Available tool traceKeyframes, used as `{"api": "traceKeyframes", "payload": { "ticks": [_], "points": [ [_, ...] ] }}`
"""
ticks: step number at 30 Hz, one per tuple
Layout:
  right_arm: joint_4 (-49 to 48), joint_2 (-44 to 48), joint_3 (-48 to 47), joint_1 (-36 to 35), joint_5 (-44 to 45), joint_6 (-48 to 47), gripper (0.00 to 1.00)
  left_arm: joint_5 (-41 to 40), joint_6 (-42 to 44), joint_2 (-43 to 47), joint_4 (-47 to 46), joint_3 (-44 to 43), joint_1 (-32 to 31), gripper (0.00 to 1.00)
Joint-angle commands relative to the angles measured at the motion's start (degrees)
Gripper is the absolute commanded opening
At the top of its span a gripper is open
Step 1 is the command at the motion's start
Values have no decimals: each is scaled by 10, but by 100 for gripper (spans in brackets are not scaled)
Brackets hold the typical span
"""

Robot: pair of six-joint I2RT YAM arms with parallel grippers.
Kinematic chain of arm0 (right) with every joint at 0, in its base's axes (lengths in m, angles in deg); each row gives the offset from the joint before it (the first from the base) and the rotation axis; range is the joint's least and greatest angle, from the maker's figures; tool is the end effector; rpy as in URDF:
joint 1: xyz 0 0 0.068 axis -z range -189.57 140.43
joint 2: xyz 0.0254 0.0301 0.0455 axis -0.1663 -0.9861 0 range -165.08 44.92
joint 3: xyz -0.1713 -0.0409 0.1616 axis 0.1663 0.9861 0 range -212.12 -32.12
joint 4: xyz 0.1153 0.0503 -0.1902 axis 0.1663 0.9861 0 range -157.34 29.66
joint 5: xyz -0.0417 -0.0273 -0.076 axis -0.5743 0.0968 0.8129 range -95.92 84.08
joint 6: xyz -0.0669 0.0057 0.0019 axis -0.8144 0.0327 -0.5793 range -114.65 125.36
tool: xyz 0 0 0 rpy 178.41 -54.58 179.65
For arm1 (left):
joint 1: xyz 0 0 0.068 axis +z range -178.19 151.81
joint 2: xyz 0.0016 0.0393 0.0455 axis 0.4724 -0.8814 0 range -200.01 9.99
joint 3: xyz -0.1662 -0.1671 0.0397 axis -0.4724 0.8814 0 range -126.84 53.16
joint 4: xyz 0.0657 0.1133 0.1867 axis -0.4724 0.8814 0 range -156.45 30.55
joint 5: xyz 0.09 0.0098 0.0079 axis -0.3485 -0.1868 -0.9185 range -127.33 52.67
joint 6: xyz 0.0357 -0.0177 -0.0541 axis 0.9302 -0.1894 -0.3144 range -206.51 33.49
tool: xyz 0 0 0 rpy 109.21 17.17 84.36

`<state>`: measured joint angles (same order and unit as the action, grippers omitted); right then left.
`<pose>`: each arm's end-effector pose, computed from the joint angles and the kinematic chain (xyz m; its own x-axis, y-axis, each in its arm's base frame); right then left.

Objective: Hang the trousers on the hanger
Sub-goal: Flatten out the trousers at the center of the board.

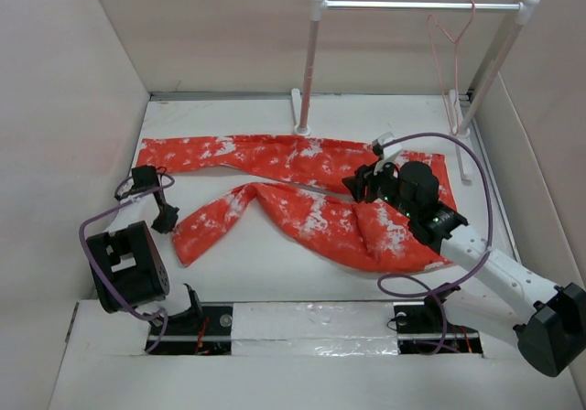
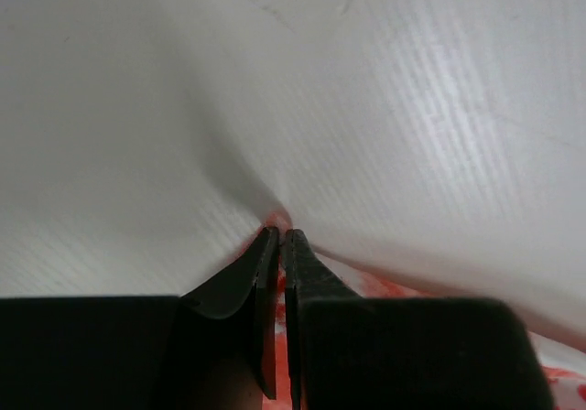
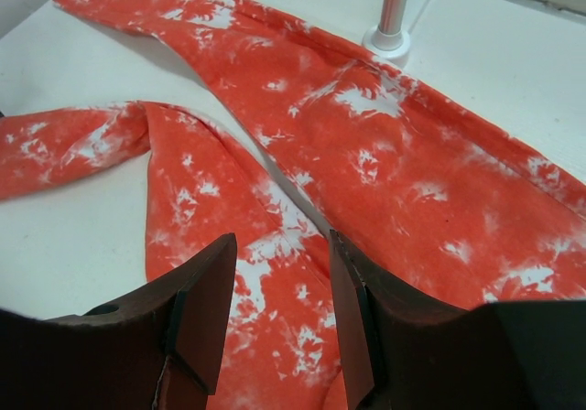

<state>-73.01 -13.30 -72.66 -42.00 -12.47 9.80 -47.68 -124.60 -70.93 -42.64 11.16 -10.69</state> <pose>0.2003 0.1345 0.2752 -0.2236 -0.0509 -0.9733 -0.6114 0.7851 0.0994 0.2279 0.0820 0.1422 -0.4364 -0.7738 -0.4591 -0.8176 0.5540 -0.1568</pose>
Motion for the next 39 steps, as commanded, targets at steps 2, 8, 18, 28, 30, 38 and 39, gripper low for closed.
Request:
{"api": "traceKeyframes", "payload": {
  "ticks": [2,8,18,28,30,38,39],
  "points": [
    [-37,11,12,10,-13,5,50,32,-7,-4,-59,-62,0,0],
    [-41,-4,15,21,-12,6,51,-122,1,20,-33,-221,18,0],
    [-48,-14,20,42,-22,8,54,-106,42,166,-58,-249,12,0],
    [-38,14,34,80,-10,12,63,-179,96,221,-3,-212,-4,0],
    [-40,13,38,90,-8,18,64,-193,100,205,-8,-190,-4,0],
    [-32,35,62,160,21,49,10,-244,93,6,-5,-240,28,11],
    [-32,37,68,177,32,51,3,-258,90,-13,1,-264,28,17]
  ]
}}
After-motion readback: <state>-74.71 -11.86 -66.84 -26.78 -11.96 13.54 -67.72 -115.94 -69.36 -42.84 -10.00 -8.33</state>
